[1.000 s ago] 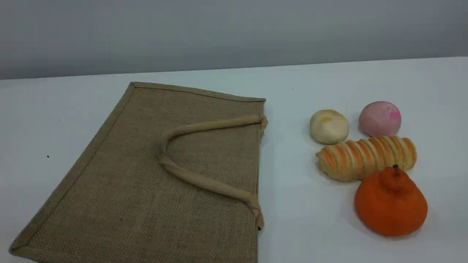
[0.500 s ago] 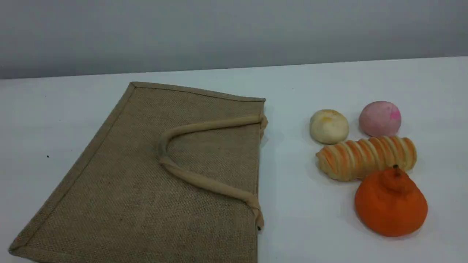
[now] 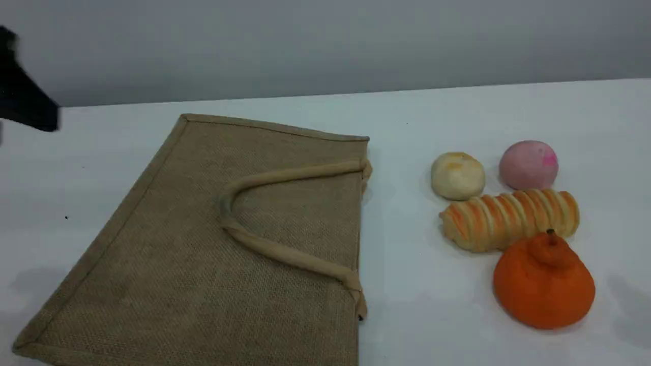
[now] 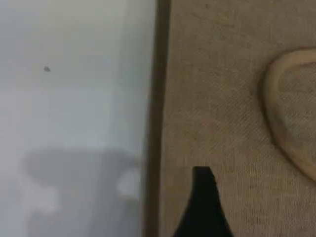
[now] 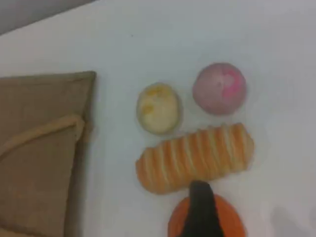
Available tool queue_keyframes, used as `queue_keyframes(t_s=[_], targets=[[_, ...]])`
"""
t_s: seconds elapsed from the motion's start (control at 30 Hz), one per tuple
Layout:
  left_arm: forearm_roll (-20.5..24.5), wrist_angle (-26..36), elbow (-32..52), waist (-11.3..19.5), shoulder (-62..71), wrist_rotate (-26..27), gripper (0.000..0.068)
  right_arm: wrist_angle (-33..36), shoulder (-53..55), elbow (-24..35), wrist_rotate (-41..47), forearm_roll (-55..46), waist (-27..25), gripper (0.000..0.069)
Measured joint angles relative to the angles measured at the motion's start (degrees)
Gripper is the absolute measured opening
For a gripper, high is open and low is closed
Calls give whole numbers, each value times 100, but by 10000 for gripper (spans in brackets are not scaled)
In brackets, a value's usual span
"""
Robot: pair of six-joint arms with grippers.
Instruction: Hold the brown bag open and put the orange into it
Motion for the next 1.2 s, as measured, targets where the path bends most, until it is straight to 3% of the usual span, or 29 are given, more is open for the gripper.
queue_keyframes(t_s=[0.23,0.37,0.63,1.2], targets=[[-1524,85,-843,0,1364,1447,484,-466,1037,0,-924,1093,0,448],[-1970,68,-1308,-41,2067,1702,484,-486,1301,-106,-1520,1611,0,448],[-1993,-239,-1755,-579,3080,1837,484,-460,1433,-277,-1800,1822,0,448],[-2207,-406,-2504,-1213,4374,1660,484,-480,1433,-277,-2096,1812,0,448]])
